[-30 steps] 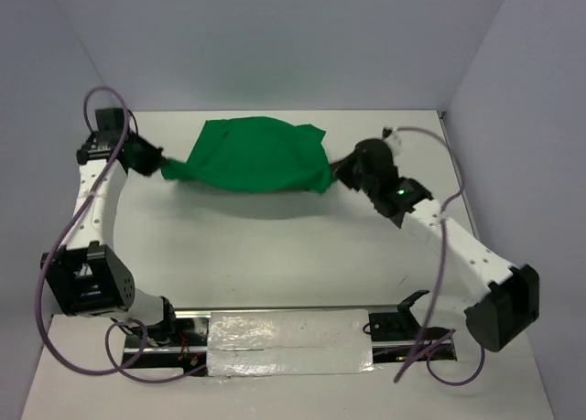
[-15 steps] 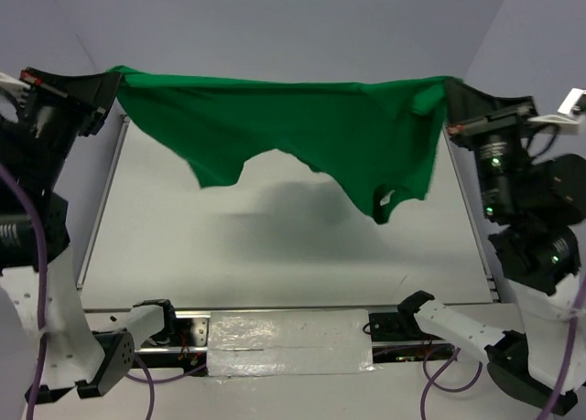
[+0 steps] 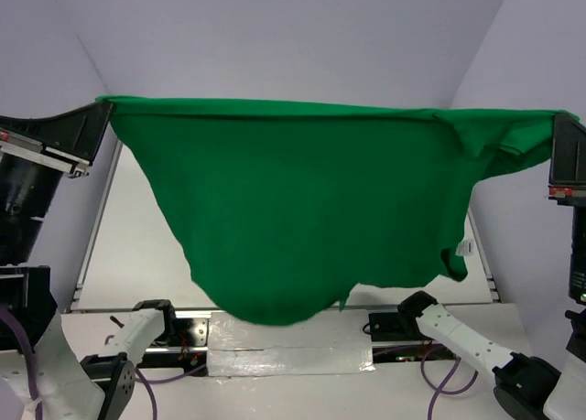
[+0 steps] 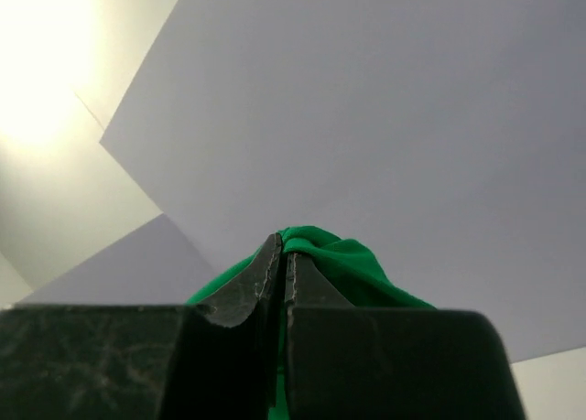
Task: Fold and stack the t-shirts
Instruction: Flatten out the tshirt
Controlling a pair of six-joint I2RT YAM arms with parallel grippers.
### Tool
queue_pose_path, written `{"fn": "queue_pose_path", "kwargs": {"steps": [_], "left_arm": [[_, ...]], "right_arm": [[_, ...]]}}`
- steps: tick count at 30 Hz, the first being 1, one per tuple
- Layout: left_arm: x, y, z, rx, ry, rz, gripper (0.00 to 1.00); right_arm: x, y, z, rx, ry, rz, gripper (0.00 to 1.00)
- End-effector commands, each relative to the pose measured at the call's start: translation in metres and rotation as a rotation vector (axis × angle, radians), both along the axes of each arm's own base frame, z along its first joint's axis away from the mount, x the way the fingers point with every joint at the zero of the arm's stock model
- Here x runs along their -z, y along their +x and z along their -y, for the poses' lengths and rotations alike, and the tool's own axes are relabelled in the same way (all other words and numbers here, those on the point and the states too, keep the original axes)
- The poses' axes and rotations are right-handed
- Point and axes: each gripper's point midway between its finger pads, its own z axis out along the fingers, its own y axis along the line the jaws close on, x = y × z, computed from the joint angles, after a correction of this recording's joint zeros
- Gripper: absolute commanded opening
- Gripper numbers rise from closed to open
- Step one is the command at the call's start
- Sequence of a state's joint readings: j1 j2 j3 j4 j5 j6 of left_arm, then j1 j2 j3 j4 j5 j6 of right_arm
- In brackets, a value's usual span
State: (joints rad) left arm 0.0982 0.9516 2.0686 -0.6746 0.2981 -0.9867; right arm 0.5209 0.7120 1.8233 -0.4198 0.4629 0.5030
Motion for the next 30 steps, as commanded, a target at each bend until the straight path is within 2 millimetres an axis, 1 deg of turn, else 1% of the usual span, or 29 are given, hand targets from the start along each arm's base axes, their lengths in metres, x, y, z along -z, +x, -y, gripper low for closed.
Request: {"fn": "queue_pose_path", "kwargs": {"steps": [1,3,4,5,6,7,8,9,10,11,12,13,14,15,16,17,18,19,20,21,22,23,24,25,26,27,28,29,30], "left_arm": [[0.028,0.027,-0.012,-0.056,-0.038,-0.096,0.00],[0.049,0.037,-0.020,-0.100,-0.028,-0.152,0.00],[0.075,0.051,-0.024,-0.122,-0.013,-0.231,0.00],[0.089,0.056,-0.029,-0.155,-0.011,-0.267,0.00],[0.103,0.062,-0.032,-0.169,-0.004,-0.305,0.00],[0.136,0.078,-0.035,-0.184,0.016,-0.394,0.00],[0.155,0.086,-0.039,-0.204,0.020,-0.443,0.00],[0.172,0.094,-0.045,-0.231,0.024,-0.490,0.00],[0.207,0.110,-0.049,-0.244,0.042,-0.576,0.00],[0.222,0.117,-0.052,-0.263,0.048,-0.605,0.00],[0.258,0.130,-0.053,-0.261,0.062,-0.687,0.00],[0.275,0.138,-0.062,-0.302,0.078,-0.725,0.00],[0.287,0.149,-0.064,-0.308,0.089,-0.738,0.00],[0.323,0.162,-0.066,-0.311,0.109,-0.830,0.00],[0.340,0.171,-0.071,-0.331,0.128,-0.870,0.00],[0.367,0.189,-0.077,-0.338,0.138,-0.936,0.00],[0.388,0.196,-0.084,-0.358,0.144,-0.988,0.00],[0.402,0.204,-0.088,-0.362,0.140,-1.024,0.00],[0.431,0.218,-0.099,-0.380,0.128,-1.102,0.00],[0.440,0.226,-0.104,-0.392,0.117,-1.124,0.00],[0.449,0.233,-0.112,-0.420,0.109,-1.148,0.00],[0.470,0.242,-0.122,-0.439,0.102,-1.208,0.00],[0.465,0.254,-0.129,-0.447,0.100,-1.191,0.00],[0.486,0.261,-0.140,-0.463,0.106,-1.252,0.00],[0.490,0.267,-0.146,-0.464,0.109,-1.269,0.00],[0.481,0.276,-0.152,-0.469,0.123,-1.266,0.00],[0.486,0.281,-0.157,-0.472,0.130,-1.283,0.00],[0.501,0.286,-0.163,-0.468,0.134,-1.319,0.00],[0.495,0.295,-0.168,-0.476,0.141,-1.307,0.00]], "right_arm": [[0.019,0.020,0.013,0.125,-0.004,-0.096,0.00],[0.034,0.036,0.008,0.144,-0.030,-0.157,0.00],[0.051,0.054,0.001,0.162,-0.059,-0.219,0.00],[0.061,0.065,-0.003,0.172,-0.081,-0.252,0.00],[0.081,0.082,-0.011,0.186,-0.115,-0.309,0.00],[0.096,0.099,-0.018,0.201,-0.145,-0.360,0.00],[0.109,0.111,-0.020,0.227,-0.165,-0.401,0.00],[0.132,0.129,-0.029,0.239,-0.207,-0.462,0.00],[0.149,0.151,-0.038,0.256,-0.239,-0.512,0.00],[0.162,0.165,-0.045,0.259,-0.264,-0.540,0.00],[0.181,0.182,-0.052,0.265,-0.291,-0.579,0.00],[0.205,0.208,-0.064,0.266,-0.333,-0.641,0.00],[0.220,0.226,-0.065,0.274,-0.354,-0.673,0.00],[0.238,0.243,-0.077,0.233,-0.388,-0.705,0.00],[0.268,0.275,-0.090,0.222,-0.428,-0.770,0.00],[0.287,0.293,-0.092,0.216,-0.452,-0.813,0.00],[0.320,0.325,-0.108,0.186,-0.497,-0.884,0.00],[0.334,0.340,-0.115,0.177,-0.517,-0.914,0.00],[0.350,0.355,-0.120,0.179,-0.538,-0.943,0.00],[0.381,0.386,-0.135,0.159,-0.569,-0.983,0.00],[0.393,0.400,-0.140,0.152,-0.576,-1.004,0.00],[0.378,0.421,-0.150,0.147,-0.563,-0.968,0.00],[0.426,0.441,-0.161,0.126,-0.606,-1.054,0.00],[0.433,0.454,-0.168,0.115,-0.603,-1.062,0.00],[0.440,0.465,-0.174,0.107,-0.602,-1.074,0.00],[0.451,0.485,-0.182,0.104,-0.597,-1.080,0.00],[0.454,0.494,-0.190,0.079,-0.585,-1.071,0.00],[0.438,0.507,-0.196,0.077,-0.559,-1.031,0.00],[0.467,0.515,-0.202,0.062,-0.572,-1.073,0.00]]}}
